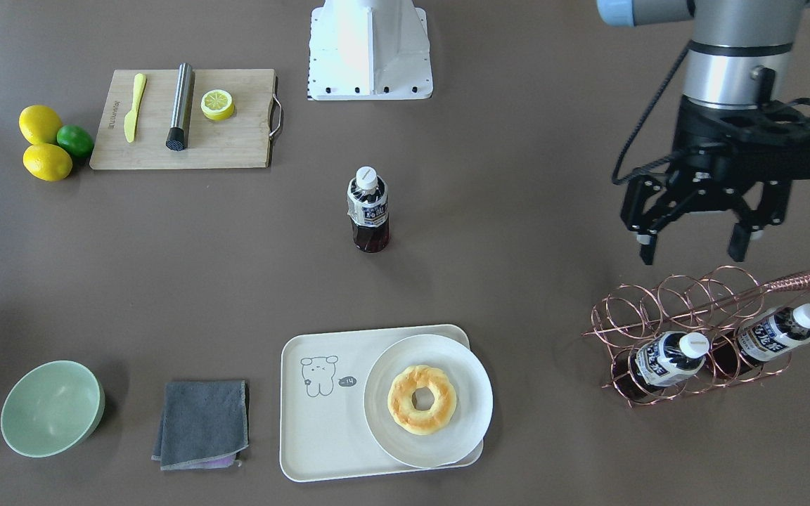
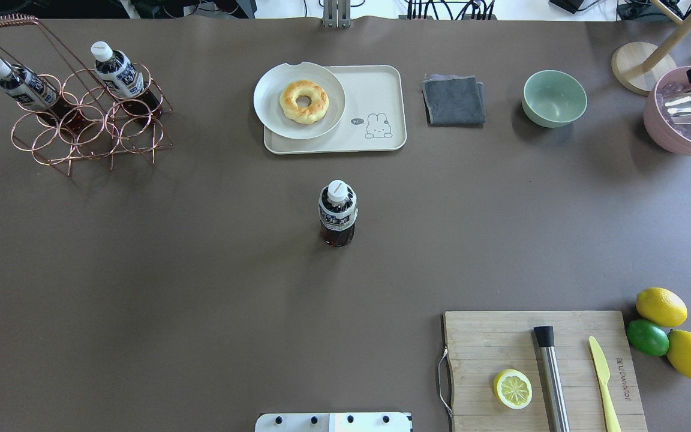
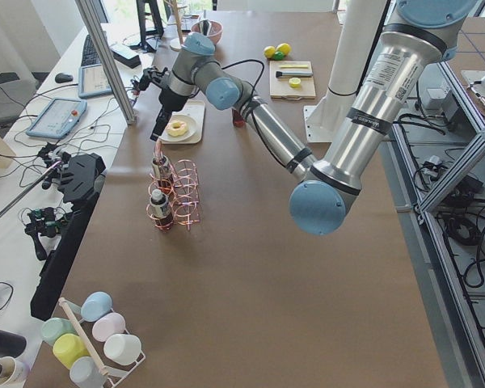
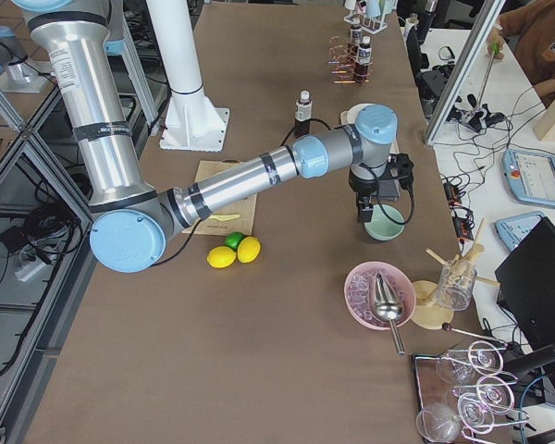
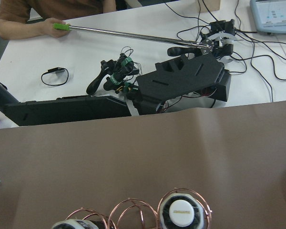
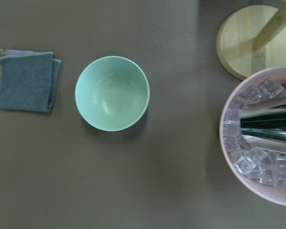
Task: Place tea on tray
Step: 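Open the left gripper and withdraw it while the right arm starts moving, then reach the right gripper across to the standing bottle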
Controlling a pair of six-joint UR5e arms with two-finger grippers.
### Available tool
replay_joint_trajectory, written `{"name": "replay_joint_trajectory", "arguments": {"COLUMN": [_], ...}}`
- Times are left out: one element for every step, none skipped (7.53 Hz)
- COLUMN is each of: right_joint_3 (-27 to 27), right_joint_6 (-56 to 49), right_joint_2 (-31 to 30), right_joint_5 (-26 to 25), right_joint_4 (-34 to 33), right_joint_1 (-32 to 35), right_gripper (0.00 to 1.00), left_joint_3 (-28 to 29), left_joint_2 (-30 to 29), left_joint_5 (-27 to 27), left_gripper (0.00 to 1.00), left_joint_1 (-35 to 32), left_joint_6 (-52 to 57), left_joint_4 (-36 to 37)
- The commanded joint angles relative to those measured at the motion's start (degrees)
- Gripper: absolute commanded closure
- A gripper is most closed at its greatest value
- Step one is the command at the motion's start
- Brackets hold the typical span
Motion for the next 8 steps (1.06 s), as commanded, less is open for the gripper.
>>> {"name": "replay_joint_trajectory", "arguments": {"right_joint_3": [6.9,10.0,14.7,18.2,19.4,19.5,19.3,19.5], "right_joint_6": [11.2,16.9,17.5,19.4,28.2,42.1,46.2,46.6], "right_joint_2": [3.1,4.8,5.2,5.8,6.5,10.7,16.5,22.3], "right_joint_5": [-0.6,-1.4,-3.0,-7.3,-11.7,-19.1,-22.2,-21.8], "right_joint_4": [0.0,0.0,0.1,-0.3,-0.6,-3.8,-10.1,-16.3], "right_joint_1": [-6.3,-9.4,-13.9,-18.3,-22.7,-29.1,-32.7,-34.7], "right_gripper": [0.0,0.0,0.0,0.0,0.0,0.0,0.0,0.0], "left_joint_3": [0.5,1.7,3.1,3.5,3.5,4.1,5.3,6.7], "left_joint_2": [6.9,8.3,9.6,10.0,12.1,12.4,13.7,13.9], "left_joint_5": [-4.4,-4.5,-4.8,-5.0,-5.0,-5.0,-5.0,-5.0], "left_gripper": [0.02,0.02,0.02,0.02,0.02,0.02,0.02,0.02], "left_joint_1": [-9.7,-12.9,-14.5,-14.8,-15.5,-16.1,-16.2,-16.2], "left_joint_6": [11.3,18.3,20.1,20.1,20.2,20.2,20.2,20.2], "left_joint_4": [-0.6,-0.6,-0.7,-0.6,-0.8,-0.7,-0.6,-0.8]}}
